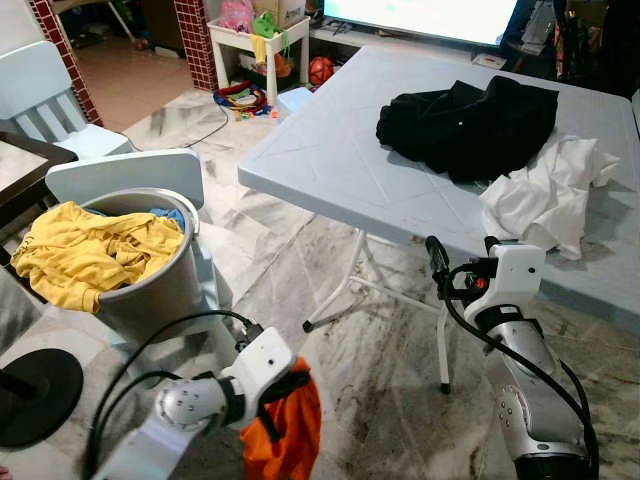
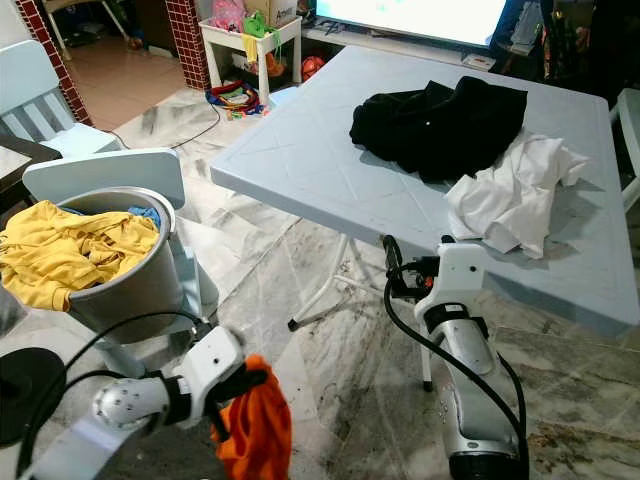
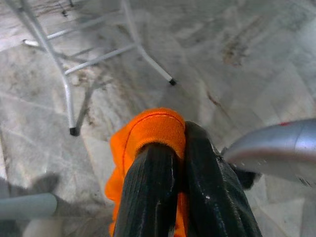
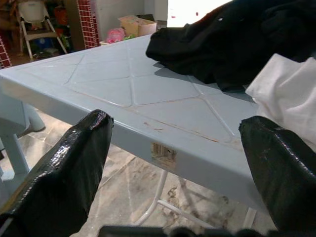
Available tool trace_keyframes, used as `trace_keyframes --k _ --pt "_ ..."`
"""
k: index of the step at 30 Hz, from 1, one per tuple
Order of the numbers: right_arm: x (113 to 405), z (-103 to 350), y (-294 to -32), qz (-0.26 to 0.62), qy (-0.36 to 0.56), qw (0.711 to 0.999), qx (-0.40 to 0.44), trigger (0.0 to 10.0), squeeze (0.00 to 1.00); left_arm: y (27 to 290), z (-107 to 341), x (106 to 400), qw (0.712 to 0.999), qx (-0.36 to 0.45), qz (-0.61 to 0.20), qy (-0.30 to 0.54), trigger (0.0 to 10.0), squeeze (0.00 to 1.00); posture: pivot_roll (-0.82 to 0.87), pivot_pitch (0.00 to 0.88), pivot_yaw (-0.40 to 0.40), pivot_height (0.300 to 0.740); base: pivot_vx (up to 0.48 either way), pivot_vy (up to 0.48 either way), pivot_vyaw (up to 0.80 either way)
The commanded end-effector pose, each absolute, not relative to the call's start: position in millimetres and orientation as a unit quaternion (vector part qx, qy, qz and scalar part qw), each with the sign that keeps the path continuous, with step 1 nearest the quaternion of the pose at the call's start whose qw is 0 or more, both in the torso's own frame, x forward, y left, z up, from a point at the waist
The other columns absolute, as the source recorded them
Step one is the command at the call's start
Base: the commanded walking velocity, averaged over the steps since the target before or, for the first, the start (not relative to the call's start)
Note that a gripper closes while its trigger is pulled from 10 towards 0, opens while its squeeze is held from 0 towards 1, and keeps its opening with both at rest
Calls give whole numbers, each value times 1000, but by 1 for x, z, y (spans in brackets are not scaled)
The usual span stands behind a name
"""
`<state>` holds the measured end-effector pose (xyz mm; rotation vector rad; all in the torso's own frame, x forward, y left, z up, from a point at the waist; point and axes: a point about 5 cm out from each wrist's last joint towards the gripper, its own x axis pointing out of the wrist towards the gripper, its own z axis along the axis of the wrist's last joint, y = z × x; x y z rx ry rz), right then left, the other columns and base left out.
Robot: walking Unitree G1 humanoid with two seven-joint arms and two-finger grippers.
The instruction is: Hang hanger
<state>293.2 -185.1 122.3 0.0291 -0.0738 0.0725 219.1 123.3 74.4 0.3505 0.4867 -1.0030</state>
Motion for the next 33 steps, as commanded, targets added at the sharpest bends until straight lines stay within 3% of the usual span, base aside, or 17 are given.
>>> trace_keyframes --k 1,8,9,14,22,25,27,28,31,33 --pt "295 122 -185 38 -37 999 12 10000 0 127 87 221 810 201 -506 217 10000 0 18 97 -36 740 0 0 0" --pt "294 120 -185 38 -34 999 11 10000 0 129 92 215 778 225 -544 221 10000 0 16 98 -34 740 0 0 0" --pt "294 119 -185 37 -32 999 11 10000 0 127 93 208 758 230 -568 222 10000 0 14 99 -33 740 0 0 0" --pt "294 118 -185 38 -30 999 11 10000 0 127 96 198 718 236 -610 238 10000 0 16 99 -32 740 0 0 0" --pt "295 117 -184 41 -27 999 11 10000 0 132 100 198 704 266 -617 230 10000 0 22 102 -33 740 0 0 0" --pt "295 116 -183 43 -25 999 11 10000 0 131 103 202 725 263 -600 211 10000 0 22 103 -34 740 0 0 0" --pt "295 116 -182 44 -24 999 11 10000 0 129 103 221 798 216 -532 182 10000 0 25 102 -34 740 0 0 0" --pt "296 116 -182 45 -25 999 11 10000 0 132 102 235 858 161 -461 160 10000 0 21 101 -34 740 0 0 0" --pt "296 116 -183 45 -25 999 11 10000 0 138 101 242 881 146 -421 159 10000 0 21 102 -37 740 0 0 0" --pt "296 116 -183 45 -25 999 10 10000 0 159 101 264 943 89 -273 166 10000 0 21 101 -37 740 0 0 0"
